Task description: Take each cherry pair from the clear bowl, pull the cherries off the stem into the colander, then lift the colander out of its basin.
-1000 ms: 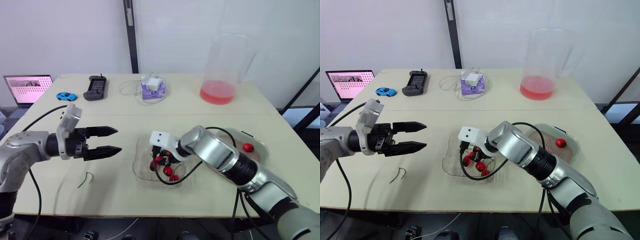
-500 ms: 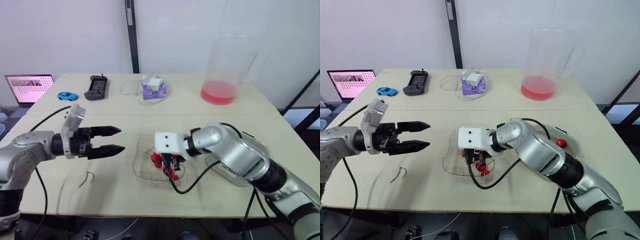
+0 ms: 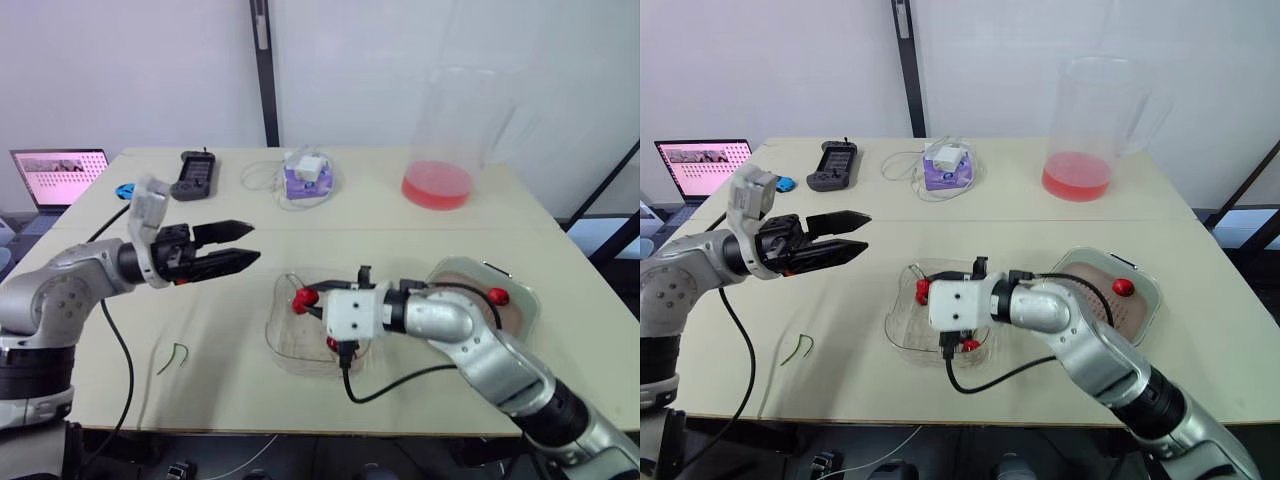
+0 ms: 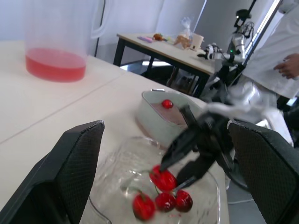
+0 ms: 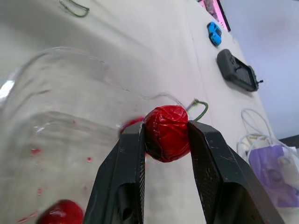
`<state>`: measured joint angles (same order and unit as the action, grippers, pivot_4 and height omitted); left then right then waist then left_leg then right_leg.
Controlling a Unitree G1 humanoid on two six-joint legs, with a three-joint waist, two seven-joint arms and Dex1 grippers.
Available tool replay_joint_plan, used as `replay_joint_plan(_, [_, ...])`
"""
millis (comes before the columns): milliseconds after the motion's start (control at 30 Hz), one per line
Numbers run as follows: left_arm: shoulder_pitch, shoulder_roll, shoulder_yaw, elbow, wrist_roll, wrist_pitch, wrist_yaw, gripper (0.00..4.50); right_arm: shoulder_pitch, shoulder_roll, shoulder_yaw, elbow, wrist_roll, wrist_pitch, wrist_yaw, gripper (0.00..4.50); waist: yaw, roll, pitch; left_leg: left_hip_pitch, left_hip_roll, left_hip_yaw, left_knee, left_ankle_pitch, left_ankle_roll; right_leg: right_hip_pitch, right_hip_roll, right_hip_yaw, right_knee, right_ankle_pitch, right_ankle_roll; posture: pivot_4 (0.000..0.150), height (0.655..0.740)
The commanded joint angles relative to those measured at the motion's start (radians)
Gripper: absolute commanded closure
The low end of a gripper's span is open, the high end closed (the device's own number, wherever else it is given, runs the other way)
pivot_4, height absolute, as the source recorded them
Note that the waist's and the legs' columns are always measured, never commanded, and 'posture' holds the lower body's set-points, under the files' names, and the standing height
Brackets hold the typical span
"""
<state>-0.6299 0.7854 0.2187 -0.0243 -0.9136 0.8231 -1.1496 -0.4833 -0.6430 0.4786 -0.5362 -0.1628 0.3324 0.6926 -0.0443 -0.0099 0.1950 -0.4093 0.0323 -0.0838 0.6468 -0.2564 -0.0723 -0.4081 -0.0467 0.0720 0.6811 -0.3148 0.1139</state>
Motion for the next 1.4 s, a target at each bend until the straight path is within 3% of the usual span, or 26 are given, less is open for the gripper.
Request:
replay_joint_plan(33, [-0.038, 0.000, 0.005, 0.018, 0.011, -0.019, -0.015, 0.00, 0.015, 0.030, -0.055, -0.045, -0.035, -0.048, -0.046, 3.08, -0.002, 0.000, 0.000, 0.000, 0.000, 0.000, 0.000, 0.000, 0.000, 0.000, 0.000, 0.000, 0.000, 0.000, 0.000, 0.150, 0.7332])
replay_joint_plan(167, [-0.067, -0.008, -0.023, 0.047, 0.043, -0.043, -0.044, 0.00, 0.051, 0.033, -0.080, -0.035, -0.061, -0.109, -0.057, 3.08, 0.000, 0.000, 0.000, 0.000, 0.000, 0.000, 0.000, 0.000, 0.000, 0.000, 0.000, 0.000, 0.000, 0.000, 0.000, 0.150, 0.7332])
replay_joint_plan(267, [-0.084, -0.022, -0.041, 0.064, 0.066, -0.080, -0.082, 0.00, 0.105, -0.011, -0.117, 0.009, -0.156, -0.293, -0.138, 3.08, 0.003, 0.000, 0.000, 0.000, 0.000, 0.000, 0.000, 0.000, -0.001, 0.001, 0.000, 0.000, 0.000, 0.000, 0.000, 0.150, 0.7332])
replay_joint_plan(567, [-0.129, -0.072, -0.039, 0.117, 0.081, -0.083, -0.080, 0.00, 0.148, 0.071, -0.222, 0.010, -0.254, -0.443, -0.301, 3.08, -0.001, 0.000, 0.000, 0.001, 0.000, 0.000, 0.000, 0.001, -0.001, 0.001, 0.000, 0.000, 0.001, 0.000, 0.000, 0.150, 0.7332])
replay_joint_plan(900, [-0.186, -0.165, 0.005, 0.161, 0.040, -0.077, -0.028, 0.00, 0.159, 0.192, -0.293, -0.048, -0.256, -0.446, -0.364, 3.08, 0.000, -0.001, 0.000, 0.001, 0.000, 0.000, 0.000, 0.002, -0.003, 0.001, 0.000, 0.000, 0.001, 0.000, 0.000, 0.150, 0.7332])
replay_joint_plan(1400, [-0.194, -0.392, 0.054, 0.086, -0.119, 0.020, 0.195, 0.00, 0.151, 0.285, -0.248, -0.072, -0.251, -0.430, -0.327, 3.08, 0.000, -0.001, 0.000, 0.001, 0.000, 0.000, 0.000, 0.003, -0.005, 0.001, 0.000, 0.000, 0.001, 0.000, 0.000, 0.150, 0.7332])
